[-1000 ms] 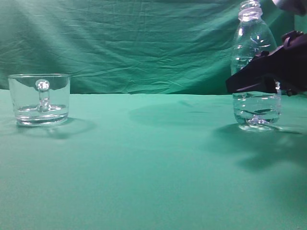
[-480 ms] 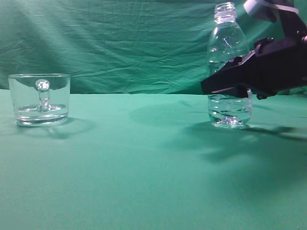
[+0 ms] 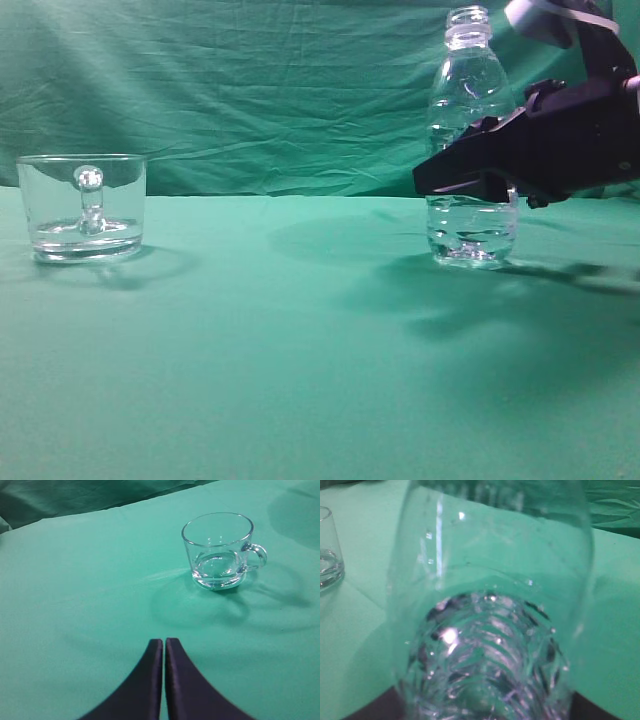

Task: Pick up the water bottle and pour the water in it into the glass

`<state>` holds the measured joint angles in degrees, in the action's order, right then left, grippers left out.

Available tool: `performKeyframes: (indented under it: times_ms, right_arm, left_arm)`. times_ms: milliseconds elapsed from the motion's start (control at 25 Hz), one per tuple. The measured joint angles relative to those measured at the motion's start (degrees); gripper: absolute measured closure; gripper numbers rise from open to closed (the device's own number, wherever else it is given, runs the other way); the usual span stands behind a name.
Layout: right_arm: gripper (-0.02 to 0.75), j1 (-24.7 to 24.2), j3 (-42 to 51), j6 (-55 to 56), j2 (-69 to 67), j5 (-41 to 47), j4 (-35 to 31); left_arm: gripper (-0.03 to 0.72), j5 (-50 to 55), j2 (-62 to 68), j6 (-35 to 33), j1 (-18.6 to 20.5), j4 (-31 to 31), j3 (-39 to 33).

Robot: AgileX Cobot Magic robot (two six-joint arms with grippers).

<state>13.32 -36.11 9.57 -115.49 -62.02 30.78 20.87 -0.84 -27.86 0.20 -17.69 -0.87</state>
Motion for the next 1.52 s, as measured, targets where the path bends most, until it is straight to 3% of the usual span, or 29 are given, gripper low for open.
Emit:
performKeyframes:
  times_ms: [200,600,680,720,1520]
  right_arm:
    - [0.438,0.00,0.00,0.22,0.00,0.00,0.00]
    - [0.080,0.00,1.03,3.41,0.00,-1.88,-2.65]
    - [0.095,0.00,1.50,4.09,0.00,-2.11,-3.85]
    - [0.053,0.00,1.77,4.35,0.16,-2.11,-4.23]
    - [0.069,0.00,2.24,4.71,16.19,-1.12,-4.54]
  left_arm:
    - [0.688,0.00,0.00,0.00,0.00,0.00,0.00]
    - [0.688,0.00,0.00,0.00,0.00,0.00,0.00]
    - [0.688,0.00,0.00,0.00,0.00,0.00,0.00]
    - [0.688,0.00,0.00,0.00,0.00,0.00,0.00]
    - [0.688,0.00,0.00,0.00,0.00,0.00,0.00]
